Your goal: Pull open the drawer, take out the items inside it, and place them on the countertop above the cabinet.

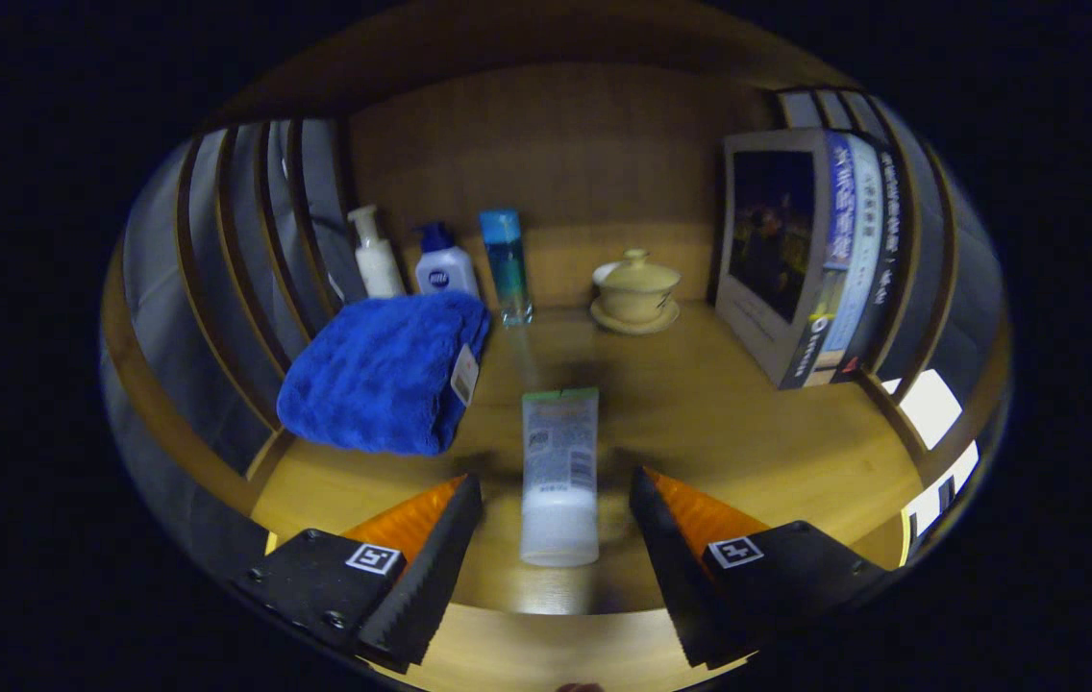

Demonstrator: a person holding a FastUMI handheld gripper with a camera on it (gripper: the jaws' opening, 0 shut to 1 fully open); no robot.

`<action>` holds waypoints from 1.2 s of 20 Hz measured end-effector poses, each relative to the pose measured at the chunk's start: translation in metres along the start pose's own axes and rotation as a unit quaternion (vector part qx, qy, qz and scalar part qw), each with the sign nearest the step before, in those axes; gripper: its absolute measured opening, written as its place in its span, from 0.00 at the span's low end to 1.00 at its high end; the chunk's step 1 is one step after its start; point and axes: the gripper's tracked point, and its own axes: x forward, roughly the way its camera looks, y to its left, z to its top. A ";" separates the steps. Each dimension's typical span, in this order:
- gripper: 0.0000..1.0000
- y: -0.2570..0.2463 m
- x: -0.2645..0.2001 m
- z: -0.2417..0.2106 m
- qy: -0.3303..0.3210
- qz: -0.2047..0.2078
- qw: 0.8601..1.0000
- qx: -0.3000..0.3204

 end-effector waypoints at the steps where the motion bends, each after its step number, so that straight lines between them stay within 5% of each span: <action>1: 0.99 0.001 -0.010 0.013 -0.026 0.002 1.000 -0.002; 7: 0.99 0.022 -0.128 0.029 -0.103 0.028 0.994 0.003; 13: 0.98 0.062 -0.234 -0.016 -0.165 0.076 0.983 -0.023; 24: 0.98 0.035 -0.279 -0.144 -0.206 0.015 0.975 -0.080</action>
